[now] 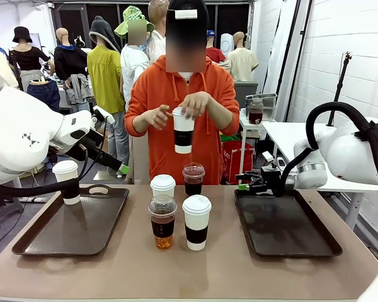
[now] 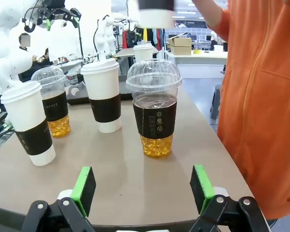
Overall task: Distribute the coffee onto the tray.
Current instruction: Pick up one iced Americano and place it on the right Handle tray.
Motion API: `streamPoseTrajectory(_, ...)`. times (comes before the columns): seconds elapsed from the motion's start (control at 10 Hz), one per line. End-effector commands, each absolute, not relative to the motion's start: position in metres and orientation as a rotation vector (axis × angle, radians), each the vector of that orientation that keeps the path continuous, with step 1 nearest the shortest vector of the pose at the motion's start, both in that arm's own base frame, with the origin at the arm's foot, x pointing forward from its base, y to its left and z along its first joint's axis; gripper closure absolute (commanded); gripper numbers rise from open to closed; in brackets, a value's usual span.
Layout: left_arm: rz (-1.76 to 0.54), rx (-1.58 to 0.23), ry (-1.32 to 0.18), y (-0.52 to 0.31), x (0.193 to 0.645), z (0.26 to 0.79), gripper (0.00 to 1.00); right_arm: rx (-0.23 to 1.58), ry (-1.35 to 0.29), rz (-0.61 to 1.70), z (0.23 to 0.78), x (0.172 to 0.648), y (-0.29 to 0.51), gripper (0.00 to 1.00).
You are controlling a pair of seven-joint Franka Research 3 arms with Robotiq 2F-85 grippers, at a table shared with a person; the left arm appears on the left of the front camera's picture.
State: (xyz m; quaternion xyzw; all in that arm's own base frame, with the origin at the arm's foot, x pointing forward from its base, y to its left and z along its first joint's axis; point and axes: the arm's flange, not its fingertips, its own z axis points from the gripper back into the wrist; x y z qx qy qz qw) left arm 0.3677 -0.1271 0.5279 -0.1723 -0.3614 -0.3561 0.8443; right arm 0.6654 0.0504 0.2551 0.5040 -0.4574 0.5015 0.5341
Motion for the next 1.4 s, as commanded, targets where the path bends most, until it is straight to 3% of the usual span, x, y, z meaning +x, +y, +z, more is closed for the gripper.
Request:
streamPoseTrajectory(0.0,-0.751,-0.371,-0.761,-0.126,0.368,0.528,0.0,1.2,-1.089,1.192,0.254,0.665,0.049,0.0)
streamPoseTrajectory(0.6,-0.751,-0.371,-0.761,-0.126,0.368,0.528,0.0,1.196,-1.087,1.193,0.254,0.666,0.048,0.0)
streamPoseTrajectory(1.3,-0.751,-0.371,-0.761,-0.126,0.368,0.528,0.0,1.227,-1.155,1.104,0.238,0.677,0.1,0.0)
